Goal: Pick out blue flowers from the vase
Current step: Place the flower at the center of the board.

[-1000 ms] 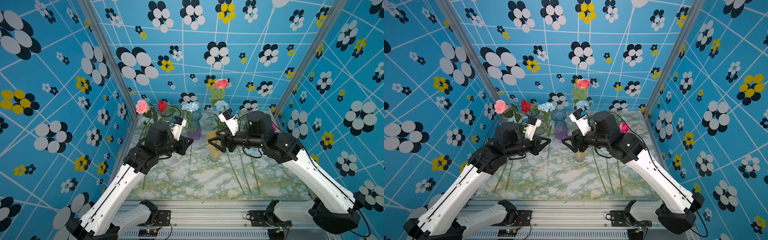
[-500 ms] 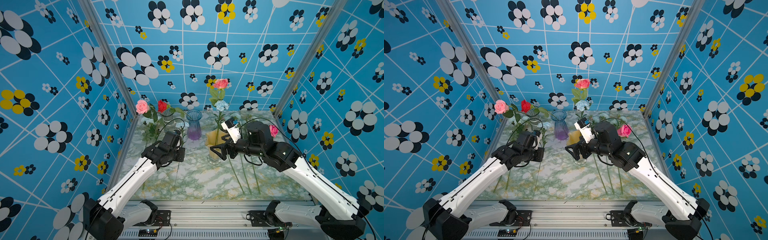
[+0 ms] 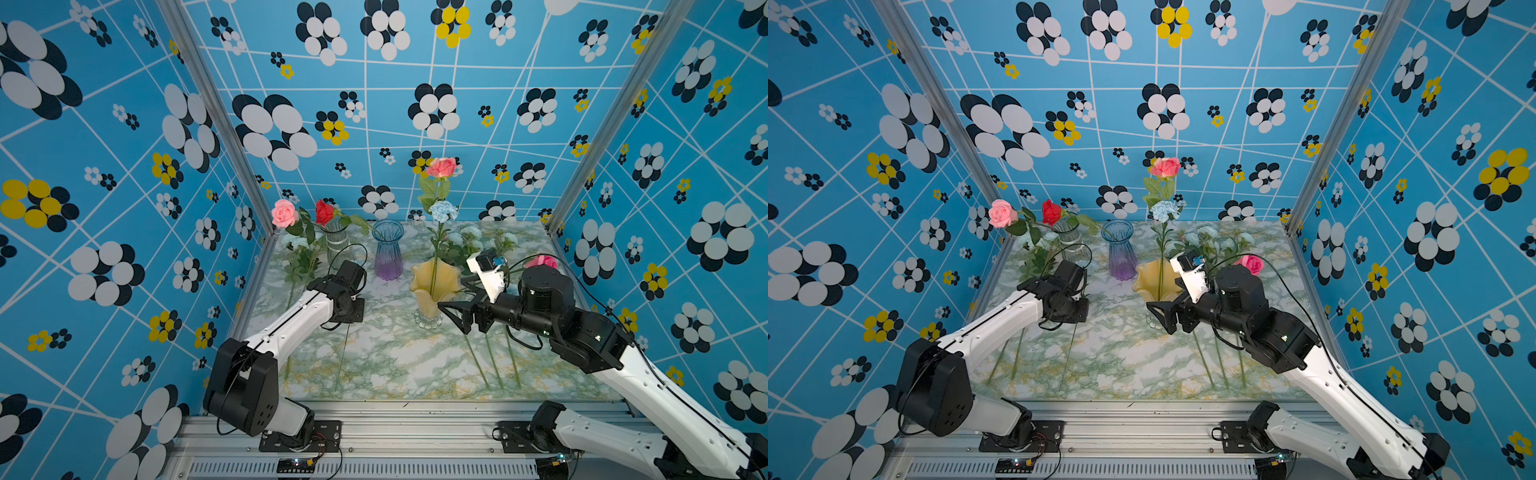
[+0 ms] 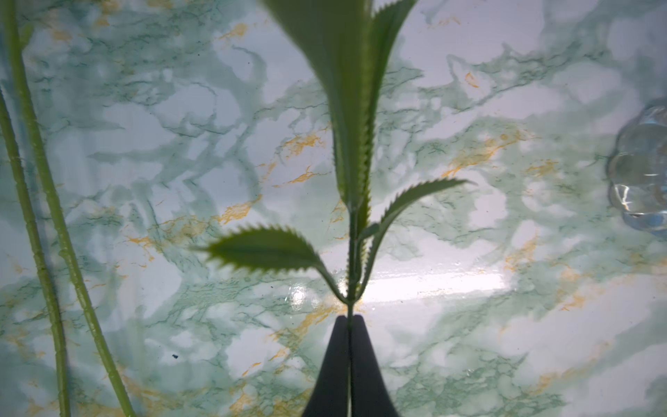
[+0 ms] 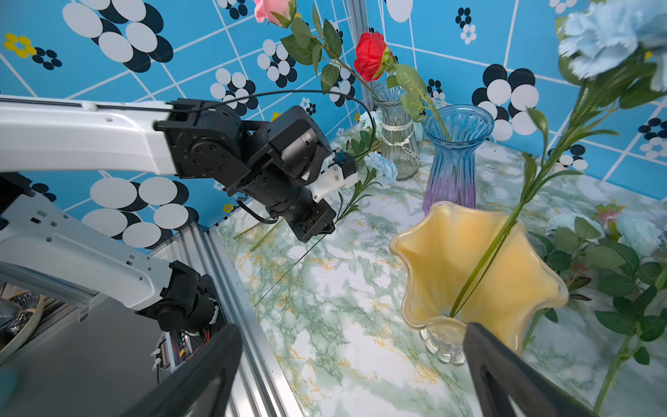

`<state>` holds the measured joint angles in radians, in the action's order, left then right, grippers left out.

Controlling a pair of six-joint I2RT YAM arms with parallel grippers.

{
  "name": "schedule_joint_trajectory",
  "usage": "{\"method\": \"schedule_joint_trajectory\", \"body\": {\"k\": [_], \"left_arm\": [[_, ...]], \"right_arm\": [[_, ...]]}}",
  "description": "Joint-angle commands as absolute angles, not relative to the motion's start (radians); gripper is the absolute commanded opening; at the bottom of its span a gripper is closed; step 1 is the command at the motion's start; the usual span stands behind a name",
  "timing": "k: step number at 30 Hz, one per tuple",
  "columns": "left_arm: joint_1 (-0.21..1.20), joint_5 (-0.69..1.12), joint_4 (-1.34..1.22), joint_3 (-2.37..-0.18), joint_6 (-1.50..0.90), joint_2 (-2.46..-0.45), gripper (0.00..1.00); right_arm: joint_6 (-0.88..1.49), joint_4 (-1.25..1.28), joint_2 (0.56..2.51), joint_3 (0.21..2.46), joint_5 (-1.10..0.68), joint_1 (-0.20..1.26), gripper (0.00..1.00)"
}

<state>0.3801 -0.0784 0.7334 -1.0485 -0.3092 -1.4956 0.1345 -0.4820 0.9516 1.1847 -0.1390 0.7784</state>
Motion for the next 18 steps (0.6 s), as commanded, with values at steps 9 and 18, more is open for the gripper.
{"method": "schedule_joint_trajectory", "body": {"k": [9,18], "left_arm": [[0.306,-0.045,0.765,-1.119,-0.249,-1.643,0.00],[0.253,-0.038,0.805,-1.192,-0.210,-1.766,0.00]], "right_arm": [[0.094,-0.420,0.919,1.132,-0.101,0.784,0.99],[0.090,-0.422,0.900,1.121,-0.084,0.784,0.99]]}}
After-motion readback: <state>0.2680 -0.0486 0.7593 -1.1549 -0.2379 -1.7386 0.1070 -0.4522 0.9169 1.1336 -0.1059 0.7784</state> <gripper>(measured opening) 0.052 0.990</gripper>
